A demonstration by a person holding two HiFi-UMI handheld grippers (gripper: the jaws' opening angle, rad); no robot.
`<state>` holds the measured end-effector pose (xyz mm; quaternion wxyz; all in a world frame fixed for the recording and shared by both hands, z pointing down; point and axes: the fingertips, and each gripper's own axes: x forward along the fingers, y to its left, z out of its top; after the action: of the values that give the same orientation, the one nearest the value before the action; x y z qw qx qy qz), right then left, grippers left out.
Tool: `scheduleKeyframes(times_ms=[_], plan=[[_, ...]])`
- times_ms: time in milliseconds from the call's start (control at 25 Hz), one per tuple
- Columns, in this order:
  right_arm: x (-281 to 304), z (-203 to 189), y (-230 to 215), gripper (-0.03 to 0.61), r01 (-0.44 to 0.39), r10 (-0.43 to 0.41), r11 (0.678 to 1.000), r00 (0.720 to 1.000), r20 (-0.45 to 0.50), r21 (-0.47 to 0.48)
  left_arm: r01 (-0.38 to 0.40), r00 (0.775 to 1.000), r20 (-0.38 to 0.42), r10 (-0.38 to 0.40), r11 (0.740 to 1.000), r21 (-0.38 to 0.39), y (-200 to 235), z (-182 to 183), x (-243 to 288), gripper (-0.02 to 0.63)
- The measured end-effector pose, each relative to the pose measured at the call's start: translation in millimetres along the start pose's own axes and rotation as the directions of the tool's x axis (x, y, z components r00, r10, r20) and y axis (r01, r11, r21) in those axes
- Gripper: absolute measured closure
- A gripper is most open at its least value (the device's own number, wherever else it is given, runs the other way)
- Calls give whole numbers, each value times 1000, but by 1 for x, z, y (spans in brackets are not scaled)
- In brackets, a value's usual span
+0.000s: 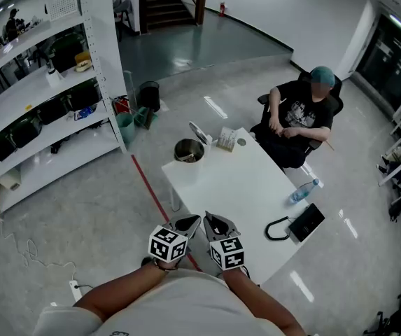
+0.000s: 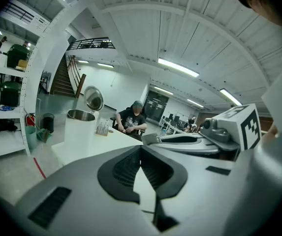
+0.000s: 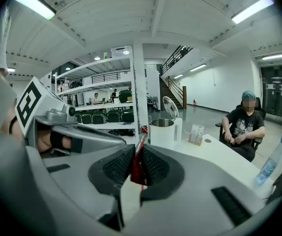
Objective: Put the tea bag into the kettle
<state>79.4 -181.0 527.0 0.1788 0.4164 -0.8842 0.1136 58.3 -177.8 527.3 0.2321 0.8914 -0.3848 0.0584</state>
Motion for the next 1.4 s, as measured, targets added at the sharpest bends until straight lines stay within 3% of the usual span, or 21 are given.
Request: scheduleKeyframes(times_ms=[760, 1000, 1400], plan=[[139, 58, 115, 528, 81, -83, 994, 996, 29, 69, 59, 998, -7, -59, 995, 76, 161, 47, -105, 604], [161, 62, 142, 528, 76, -78, 995, 997, 20, 68, 61, 998, -12, -60, 997, 55, 186, 47, -120, 605], [193, 71, 141, 528, 41, -41, 997, 999, 5, 68, 39, 999, -15, -39, 999, 24, 213, 47, -119, 604]])
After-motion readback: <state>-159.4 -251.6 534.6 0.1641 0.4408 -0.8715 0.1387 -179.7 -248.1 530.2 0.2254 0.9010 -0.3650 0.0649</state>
